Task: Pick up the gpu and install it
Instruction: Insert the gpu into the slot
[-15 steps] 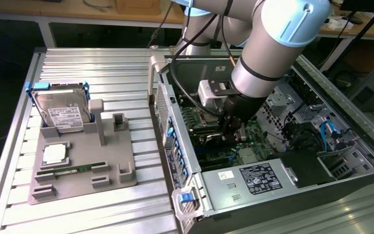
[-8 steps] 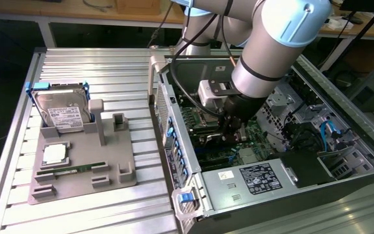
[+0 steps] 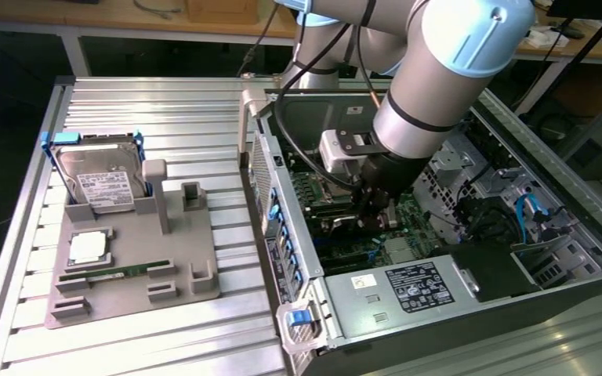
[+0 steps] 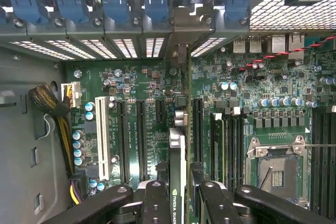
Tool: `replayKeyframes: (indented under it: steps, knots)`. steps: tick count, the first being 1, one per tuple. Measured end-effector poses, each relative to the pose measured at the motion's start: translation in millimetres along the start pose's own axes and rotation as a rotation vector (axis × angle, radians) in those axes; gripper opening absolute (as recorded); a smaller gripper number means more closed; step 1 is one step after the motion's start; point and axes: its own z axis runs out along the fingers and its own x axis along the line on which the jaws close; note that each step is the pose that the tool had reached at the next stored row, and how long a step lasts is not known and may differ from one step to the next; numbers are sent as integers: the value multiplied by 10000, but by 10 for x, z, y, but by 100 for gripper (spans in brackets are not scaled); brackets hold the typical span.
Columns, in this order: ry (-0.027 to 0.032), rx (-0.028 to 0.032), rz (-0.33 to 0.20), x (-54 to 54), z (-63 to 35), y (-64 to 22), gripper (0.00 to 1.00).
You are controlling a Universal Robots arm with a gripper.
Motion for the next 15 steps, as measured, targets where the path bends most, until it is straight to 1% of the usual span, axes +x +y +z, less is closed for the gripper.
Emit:
replayKeyframes:
  steps: [4,15]
  knots:
    - [12,0,0,11,-1,0,27]
    - [17,-1,1,5,21,0,27]
